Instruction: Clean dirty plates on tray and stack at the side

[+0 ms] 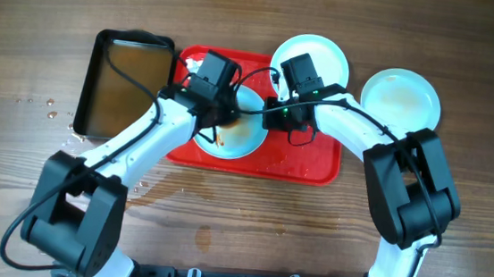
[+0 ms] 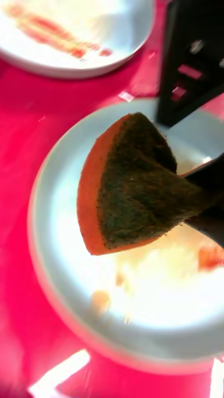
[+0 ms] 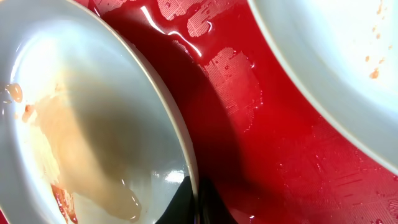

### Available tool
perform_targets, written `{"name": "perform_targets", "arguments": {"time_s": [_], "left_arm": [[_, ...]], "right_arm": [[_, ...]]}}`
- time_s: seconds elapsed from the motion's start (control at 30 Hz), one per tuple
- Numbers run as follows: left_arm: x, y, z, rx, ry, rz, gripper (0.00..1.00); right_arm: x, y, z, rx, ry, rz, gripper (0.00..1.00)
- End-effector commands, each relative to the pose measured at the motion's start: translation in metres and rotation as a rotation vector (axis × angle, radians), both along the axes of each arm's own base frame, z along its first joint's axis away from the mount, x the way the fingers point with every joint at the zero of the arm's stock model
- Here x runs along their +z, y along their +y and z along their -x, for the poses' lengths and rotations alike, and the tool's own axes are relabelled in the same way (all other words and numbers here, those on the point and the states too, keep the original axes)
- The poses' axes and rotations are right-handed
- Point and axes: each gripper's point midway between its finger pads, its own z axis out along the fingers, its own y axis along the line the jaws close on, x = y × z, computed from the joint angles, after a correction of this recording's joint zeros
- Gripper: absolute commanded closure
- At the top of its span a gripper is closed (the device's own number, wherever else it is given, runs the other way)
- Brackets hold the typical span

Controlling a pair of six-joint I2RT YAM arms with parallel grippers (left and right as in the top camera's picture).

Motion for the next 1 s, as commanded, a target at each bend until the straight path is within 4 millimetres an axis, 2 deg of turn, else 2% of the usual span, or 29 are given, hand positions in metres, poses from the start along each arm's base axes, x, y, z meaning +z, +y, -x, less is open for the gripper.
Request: {"name": "perform_targets", "arguments": {"time_s": [0.0,0.1,0.2,0.47,0.5,0.53,0.7,0.87,0.97], "left_arm": [[-0.033,-0.026,0.021,-0.038,0.123,0.057,0.96],[-0.055,-0.030,0.027,-0.049,0.168,0.032,0.96],[-0.071,-0.025,0.030,-0.041,0.198,0.000,0.96],[-0.076,0.043,0.034,0.061,0.188,-0.332,0.96],[-0.072,0.059,0.033,0.088,0.177,-0.403,0.96],[-0.069,0.067,0.032,0.094,0.170,-0.436,0.96],[-0.039,0.087,0.016,0.058,0.107,-0.539,0.96],[-0.001,0.081,-0.005,0.055,-0.002,-0.517,0.96],[0.007,0.064,-0.010,0.039,-0.032,-0.415,0.96]], "right_arm": [[-0.008,-0.004,-0.002,-0.016,0.004,0.032,0.96],[-0.008,-0.004,-0.002,-0.016,0.004,0.032,0.96],[-0.008,-0.004,-0.002,-0.015,0.005,0.033,0.96],[-0.009,-0.004,-0.002,-0.015,0.007,0.034,0.96],[-0.009,-0.004,-0.002,-0.015,0.006,0.034,0.96],[-0.008,-0.004,-0.002,-0.014,0.006,0.034,0.96],[-0.008,-0.004,-0.002,-0.014,0.006,0.034,0.96],[-0.009,-0.005,-0.002,-0.014,0.004,0.038,0.96],[-0.009,-0.005,-0.002,-0.014,0.003,0.038,0.96]]}}
